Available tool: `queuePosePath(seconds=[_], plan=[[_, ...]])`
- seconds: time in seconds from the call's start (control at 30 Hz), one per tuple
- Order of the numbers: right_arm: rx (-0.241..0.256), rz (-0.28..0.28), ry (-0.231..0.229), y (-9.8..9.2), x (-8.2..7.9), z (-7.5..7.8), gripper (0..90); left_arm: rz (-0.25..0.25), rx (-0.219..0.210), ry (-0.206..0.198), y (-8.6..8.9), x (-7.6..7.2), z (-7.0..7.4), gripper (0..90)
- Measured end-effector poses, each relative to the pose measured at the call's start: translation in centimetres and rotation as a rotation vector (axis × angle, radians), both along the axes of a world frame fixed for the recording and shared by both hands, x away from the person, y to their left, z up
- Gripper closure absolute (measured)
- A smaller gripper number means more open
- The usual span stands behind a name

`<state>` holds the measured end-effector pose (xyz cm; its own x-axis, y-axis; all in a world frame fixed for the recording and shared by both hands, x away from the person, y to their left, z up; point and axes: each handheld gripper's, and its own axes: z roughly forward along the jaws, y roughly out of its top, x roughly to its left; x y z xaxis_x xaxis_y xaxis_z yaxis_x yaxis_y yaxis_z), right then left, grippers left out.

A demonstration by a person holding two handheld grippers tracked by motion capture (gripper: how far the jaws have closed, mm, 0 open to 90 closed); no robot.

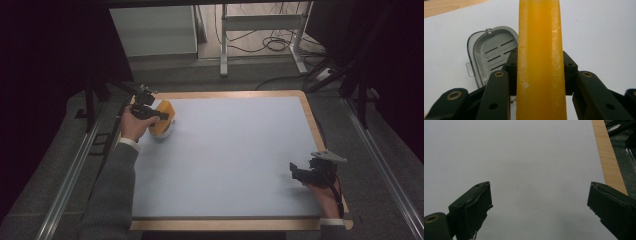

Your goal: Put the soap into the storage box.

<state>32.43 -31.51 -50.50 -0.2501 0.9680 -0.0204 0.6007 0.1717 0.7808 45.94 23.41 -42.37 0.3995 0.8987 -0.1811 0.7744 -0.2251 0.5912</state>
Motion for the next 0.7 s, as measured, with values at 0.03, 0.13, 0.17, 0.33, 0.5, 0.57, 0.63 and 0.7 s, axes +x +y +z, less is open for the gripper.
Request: queuePosePath(seconds=[0.03, 0.13, 0.17, 0.33, 0.5, 0.57, 0.63, 0.7], plan=[[0.000, 0.000, 0.001, 0.0, 0.0, 0.0, 5.6, 0.002, -0.002, 0.001, 0.0, 0.1, 0.0, 61.2], [-0.001, 0.001, 0.001, 0.0, 0.0, 0.0, 5.6, 0.011, -0.012, -0.001, 0.2, 0.2, 0.0, 61.2], [0.000, 0.000, 0.001, 0.0, 0.0, 0.0, 5.6, 0.017, -0.015, 0.001, 0.3, 0.4, 0.0, 61.3], [-0.002, 0.001, -0.003, 0.1, -0.1, 0.1, 5.6, 0.040, -0.023, 0.000, 0.8, 0.9, -0.1, 61.3], [-0.001, -0.003, -0.002, 0.1, -0.1, 0.1, 5.6, 0.061, -0.026, -0.007, 1.1, 1.4, -0.2, 61.2], [-0.001, -0.002, -0.002, 0.1, -0.1, 0.1, 5.6, 0.072, -0.017, -0.022, 1.2, 1.6, -0.3, 61.2], [-0.002, -0.003, -0.003, 0.0, -0.1, 0.1, 5.6, 0.077, -0.016, -0.015, 1.3, 1.9, -0.4, 61.3], [-0.002, -0.004, -0.002, 0.0, 0.0, 0.1, 5.6, 0.096, -0.019, -0.012, 1.4, 2.1, -0.6, 61.3]])
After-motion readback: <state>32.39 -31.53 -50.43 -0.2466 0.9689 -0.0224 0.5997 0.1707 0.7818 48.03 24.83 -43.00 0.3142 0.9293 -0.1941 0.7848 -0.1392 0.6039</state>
